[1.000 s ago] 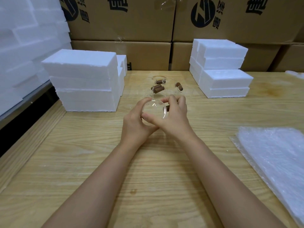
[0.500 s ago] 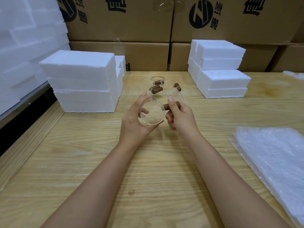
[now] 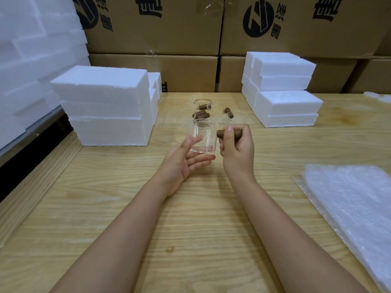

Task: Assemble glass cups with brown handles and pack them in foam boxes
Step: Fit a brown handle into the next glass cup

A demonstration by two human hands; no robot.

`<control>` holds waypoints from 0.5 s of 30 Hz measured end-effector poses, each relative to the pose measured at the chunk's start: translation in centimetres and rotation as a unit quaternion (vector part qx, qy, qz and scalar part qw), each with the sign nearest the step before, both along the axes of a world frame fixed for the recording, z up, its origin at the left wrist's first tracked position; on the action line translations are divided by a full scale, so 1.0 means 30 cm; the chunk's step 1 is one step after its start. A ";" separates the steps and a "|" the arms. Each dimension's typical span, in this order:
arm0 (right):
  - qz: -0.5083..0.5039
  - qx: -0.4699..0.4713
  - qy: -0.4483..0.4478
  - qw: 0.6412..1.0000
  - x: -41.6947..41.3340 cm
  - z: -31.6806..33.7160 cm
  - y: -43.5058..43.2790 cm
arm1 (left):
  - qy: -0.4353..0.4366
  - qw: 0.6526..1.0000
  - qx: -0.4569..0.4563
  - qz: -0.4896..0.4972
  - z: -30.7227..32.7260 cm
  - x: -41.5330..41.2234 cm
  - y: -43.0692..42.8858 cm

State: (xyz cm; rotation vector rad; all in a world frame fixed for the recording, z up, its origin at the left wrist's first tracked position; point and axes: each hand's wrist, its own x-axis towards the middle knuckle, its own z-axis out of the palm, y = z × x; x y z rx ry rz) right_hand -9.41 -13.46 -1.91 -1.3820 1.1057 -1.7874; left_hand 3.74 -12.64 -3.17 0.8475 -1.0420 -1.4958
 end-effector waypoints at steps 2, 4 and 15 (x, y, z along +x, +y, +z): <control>0.005 -0.003 -0.021 1.000 0.003 -0.002 0.001 | 0.004 1.000 -0.013 0.001 -0.003 0.004 -0.004; 0.007 0.003 -0.062 0.998 0.018 -0.011 0.009 | 0.008 1.000 -0.025 0.002 -0.009 0.004 -0.006; 0.013 0.082 -0.135 0.987 0.118 -0.053 0.070 | -0.035 0.990 -0.101 0.090 -0.028 -0.015 -0.010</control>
